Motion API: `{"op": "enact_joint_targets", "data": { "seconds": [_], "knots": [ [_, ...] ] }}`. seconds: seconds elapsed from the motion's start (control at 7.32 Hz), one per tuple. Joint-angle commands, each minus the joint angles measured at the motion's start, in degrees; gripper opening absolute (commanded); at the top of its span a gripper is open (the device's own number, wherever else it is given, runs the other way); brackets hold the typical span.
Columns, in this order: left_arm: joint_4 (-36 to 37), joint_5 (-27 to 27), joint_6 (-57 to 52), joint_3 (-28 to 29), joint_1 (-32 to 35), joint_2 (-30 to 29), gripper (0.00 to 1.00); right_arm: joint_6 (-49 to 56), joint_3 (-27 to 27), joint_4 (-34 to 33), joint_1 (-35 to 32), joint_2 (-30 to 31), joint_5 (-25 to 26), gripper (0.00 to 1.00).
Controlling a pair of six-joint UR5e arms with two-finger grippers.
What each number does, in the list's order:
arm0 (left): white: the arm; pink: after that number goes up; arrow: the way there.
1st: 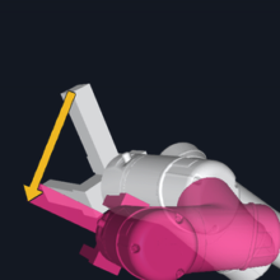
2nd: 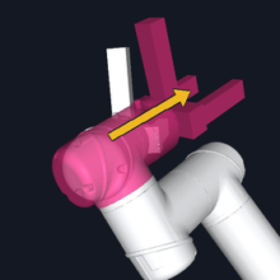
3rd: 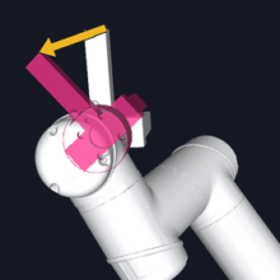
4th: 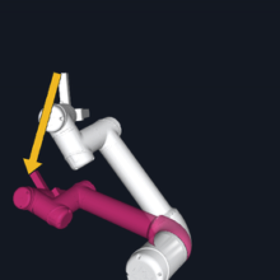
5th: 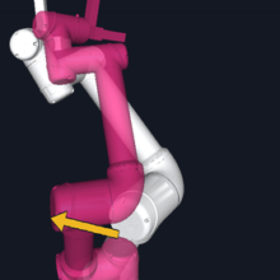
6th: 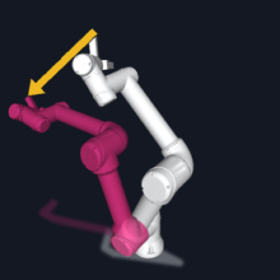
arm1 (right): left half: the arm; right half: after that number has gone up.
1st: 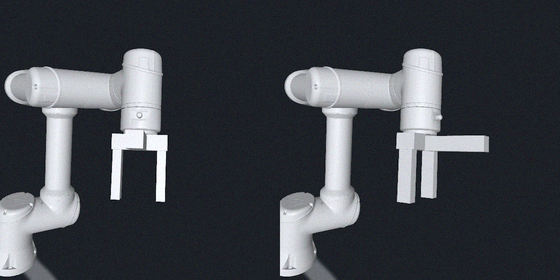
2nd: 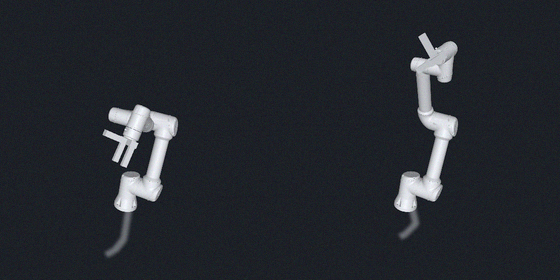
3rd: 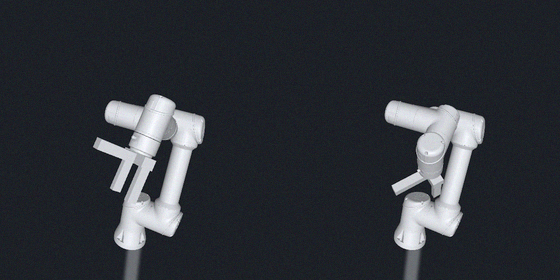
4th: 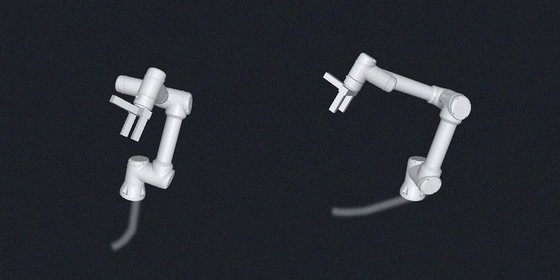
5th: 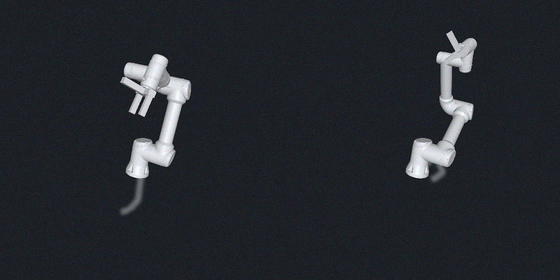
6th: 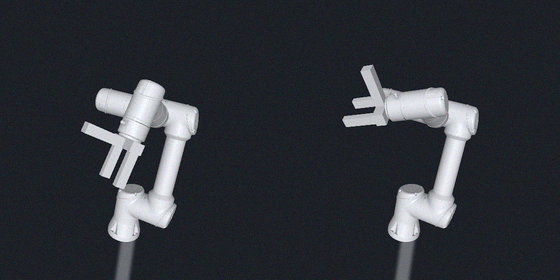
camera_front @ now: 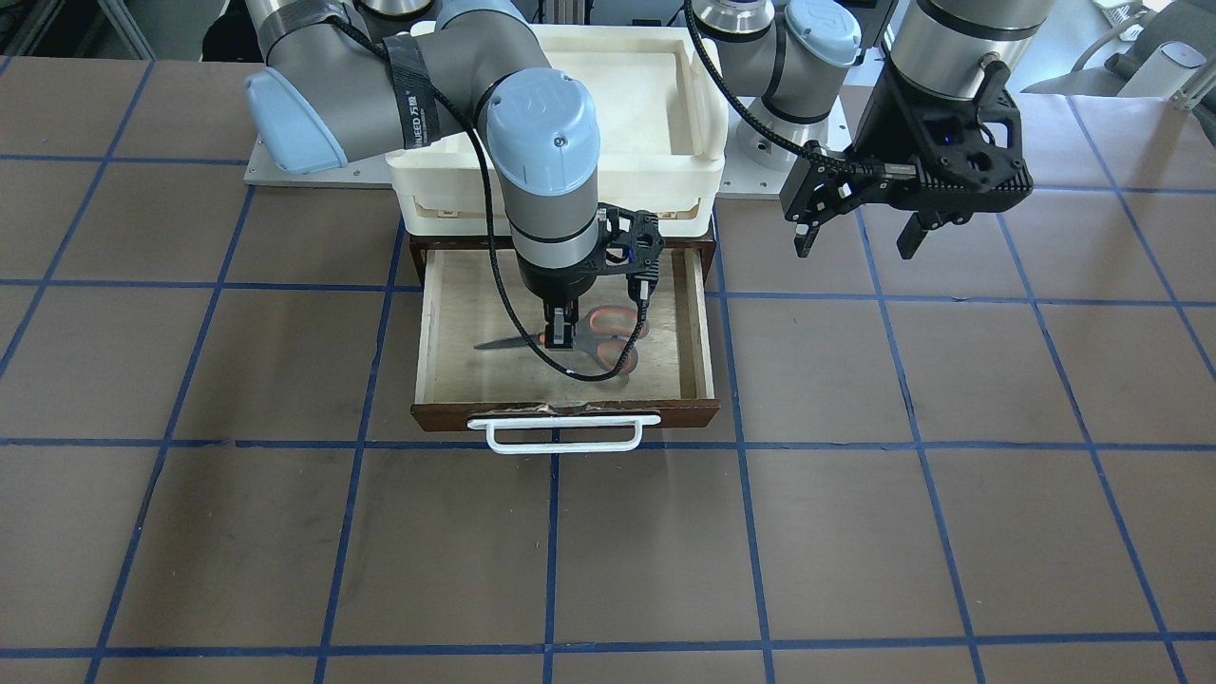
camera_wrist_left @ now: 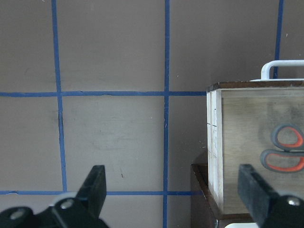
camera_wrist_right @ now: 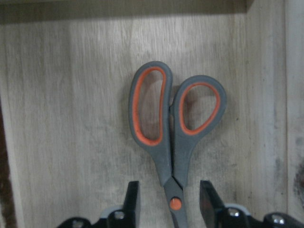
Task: Put scissors in drawer and close it
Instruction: 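Lower the scissors into the drawer and open the right gripper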
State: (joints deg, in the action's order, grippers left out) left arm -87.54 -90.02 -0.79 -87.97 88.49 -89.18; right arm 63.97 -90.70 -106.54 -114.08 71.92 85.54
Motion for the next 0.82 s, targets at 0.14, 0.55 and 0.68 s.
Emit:
{"op": "enact_joint_targets", "data": {
  "seconds": [0.14,0.55,0.68],
  "knots": [
    [0.00,0.02,0.00,0.08,-0.07,0.06,1.00,0.01,0.53,-0.24,0.69,1.02,0.42,0.98],
    [-0.79,2.12,0.88,3.48,0.45,-2.03,1.00,-6.63,0.62,3.33,6.73,7.42,3.04,0.99],
    [0.86,2.30,0.97,4.55,0.46,-3.96,1.00,-10.50,0.53,7.10,10.07,10.92,3.84,1.00]
  ]
}}
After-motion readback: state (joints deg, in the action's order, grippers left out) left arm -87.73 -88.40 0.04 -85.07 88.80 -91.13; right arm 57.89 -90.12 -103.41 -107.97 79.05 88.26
